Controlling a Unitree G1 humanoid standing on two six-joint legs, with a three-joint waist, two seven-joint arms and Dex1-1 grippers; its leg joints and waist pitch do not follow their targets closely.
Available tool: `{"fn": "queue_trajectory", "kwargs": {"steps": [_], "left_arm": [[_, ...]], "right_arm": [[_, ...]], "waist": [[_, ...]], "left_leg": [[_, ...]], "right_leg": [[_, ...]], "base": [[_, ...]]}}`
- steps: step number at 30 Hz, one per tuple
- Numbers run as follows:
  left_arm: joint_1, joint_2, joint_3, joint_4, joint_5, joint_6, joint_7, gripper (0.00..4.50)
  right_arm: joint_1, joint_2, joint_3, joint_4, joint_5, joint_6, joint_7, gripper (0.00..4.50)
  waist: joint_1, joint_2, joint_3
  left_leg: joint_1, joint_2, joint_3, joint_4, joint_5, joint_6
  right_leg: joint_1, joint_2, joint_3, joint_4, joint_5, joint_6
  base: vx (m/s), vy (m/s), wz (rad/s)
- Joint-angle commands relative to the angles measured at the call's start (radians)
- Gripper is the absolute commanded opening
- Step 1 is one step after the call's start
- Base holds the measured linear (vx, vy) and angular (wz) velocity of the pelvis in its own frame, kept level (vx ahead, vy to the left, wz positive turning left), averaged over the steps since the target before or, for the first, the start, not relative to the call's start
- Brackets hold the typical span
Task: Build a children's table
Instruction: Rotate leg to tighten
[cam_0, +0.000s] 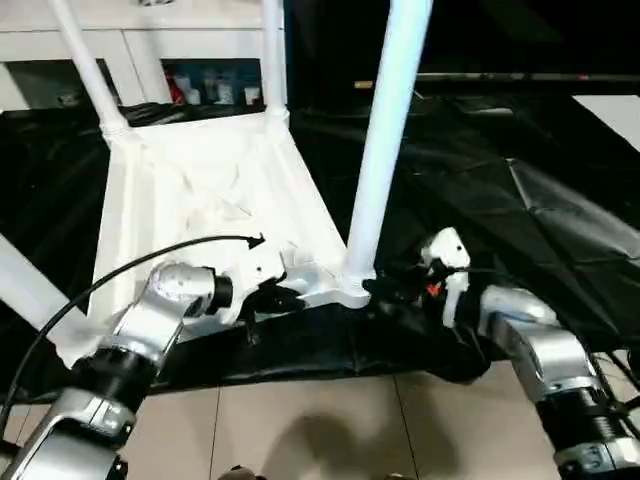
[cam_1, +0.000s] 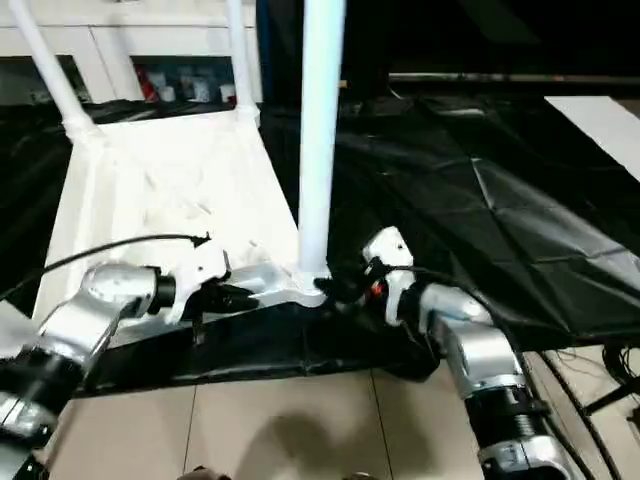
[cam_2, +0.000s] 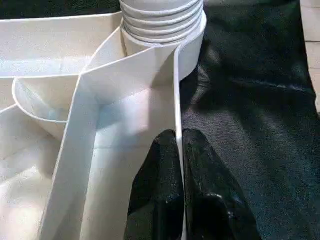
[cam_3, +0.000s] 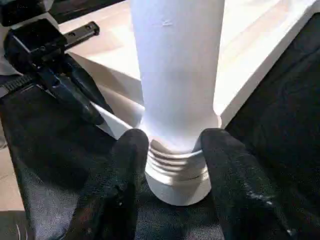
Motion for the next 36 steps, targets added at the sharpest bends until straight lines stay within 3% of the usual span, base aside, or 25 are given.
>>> {"fn": "queue_trajectory", "kwargs": {"steps": [1, 9, 10, 15, 20, 27, 28, 30, 32, 34, 36], "left_arm": [[-0.021, -0.034, -0.003, -0.003, -0.058, -0.020, -0.039, 0.00], [-0.064, -0.048, 0.005, 0.076, -0.031, -0.062, -0.037, 0.00], [-0.068, -0.051, 0.007, 0.084, -0.028, -0.069, -0.031, 0.00], [-0.076, -0.056, 0.015, 0.110, -0.036, -0.066, -0.048, 0.00], [-0.076, -0.063, 0.031, 0.137, -0.047, -0.080, -0.051, 0.00], [-0.077, -0.072, 0.049, 0.158, -0.059, -0.089, -0.045, 0.00], [-0.078, -0.072, 0.052, 0.158, -0.062, -0.086, -0.049, 0.29], [-0.081, -0.076, 0.059, 0.160, -0.067, -0.081, -0.044, 0.29], [-0.083, -0.077, 0.062, 0.161, -0.068, -0.079, -0.040, 0.60], [-0.087, -0.078, 0.058, 0.165, -0.048, -0.103, -0.022, 0.68], [-0.090, -0.076, 0.046, 0.173, -0.031, -0.113, -0.017, 0.68]], "right_arm": [[-0.020, 0.004, 0.021, 0.015, -0.007, -0.018, 0.017, 2.28], [-0.034, 0.002, 0.016, 0.067, -0.051, -0.084, -0.019, 2.98], [-0.039, 0.005, 0.015, 0.075, -0.050, -0.086, -0.019, 3.06], [-0.063, 0.019, 0.020, 0.116, -0.060, -0.105, -0.027, 3.52], [-0.091, 0.033, 0.028, 0.166, -0.076, -0.136, -0.031, 3.52], [-0.113, 0.041, 0.028, 0.210, -0.085, -0.167, -0.030, 3.52], [-0.114, 0.042, 0.028, 0.213, -0.086, -0.169, -0.029, 3.54], [-0.118, 0.043, 0.027, 0.221, -0.088, -0.174, -0.027, 3.54], [-0.120, 0.043, 0.026, 0.225, -0.088, -0.176, -0.026, 3.54], [-0.123, 0.045, 0.027, 0.233, -0.090, -0.183, -0.022, 3.54], [-0.121, 0.048, 0.028, 0.235, -0.093, -0.188, -0.019, 3.54]], "waist": [[0.002, -0.022, -0.068], [0.007, -0.020, -0.069], [0.007, -0.008, -0.069], [0.005, -0.015, -0.067], [0.004, -0.022, -0.069], [0.006, -0.023, -0.068], [0.006, -0.023, -0.067], [0.006, -0.027, -0.066], [0.010, -0.019, -0.070], [0.004, -0.022, -0.069], [0.000, -0.026, -0.073]], "left_leg": [[0.010, 0.012, 0.004, -0.062, -0.195, 0.032], [0.010, 0.012, 0.005, -0.061, -0.190, 0.034], [0.011, 0.011, 0.004, -0.061, -0.197, 0.031], [0.012, 0.013, 0.003, -0.063, -0.226, 0.022], [0.009, 0.012, 0.004, -0.062, -0.211, 0.029], [0.010, 0.013, 0.005, -0.063, -0.206, 0.036], [0.009, 0.013, 0.005, -0.063, -0.208, 0.036], [0.009, 0.012, 0.006, -0.063, -0.215, 0.035], [0.014, 0.016, 0.006, -0.062, -0.212, 0.032], [0.007, 0.018, 0.003, -0.067, -0.216, 0.030], [0.008, 0.018, 0.003, -0.066, -0.210, 0.032]], "right_leg": [[0.042, -0.062, 0.034, -0.080, -0.287, -0.179], [0.041, -0.062, 0.033, -0.079, -0.275, -0.184], [0.041, -0.063, 0.033, -0.080, -0.284, -0.186], [0.041, -0.064, 0.032, -0.086, -0.332, -0.175], [0.042, -0.065, 0.031, -0.083, -0.315, -0.181], [0.040, -0.065, 0.031, -0.083, -0.321, -0.175], [0.041, -0.066, 0.031, -0.083, -0.327, -0.175], [0.039, -0.066, 0.030, -0.084, -0.346, -0.172], [0.037, -0.068, 0.030, -0.083, -0.322, -0.188], [0.042, -0.065, 0.028, -0.079, -0.278, -0.197], [0.044, -0.065, 0.028, -0.073, -0.226, -0.204]], "base": [[0.000, 0.000, 0.00], [0.000, 0.000, 0.00], [0.000, 0.000, 0.00], [0.000, 0.000, 0.00], [0.000, 0.000, 0.00], [0.000, 0.000, 0.00], [0.000, 0.000, 0.00], [0.000, 0.000, 0.00], [0.000, 0.000, 0.00], [0.000, 0.000, 0.00], [0.000, 0.000, 0.00]]}}
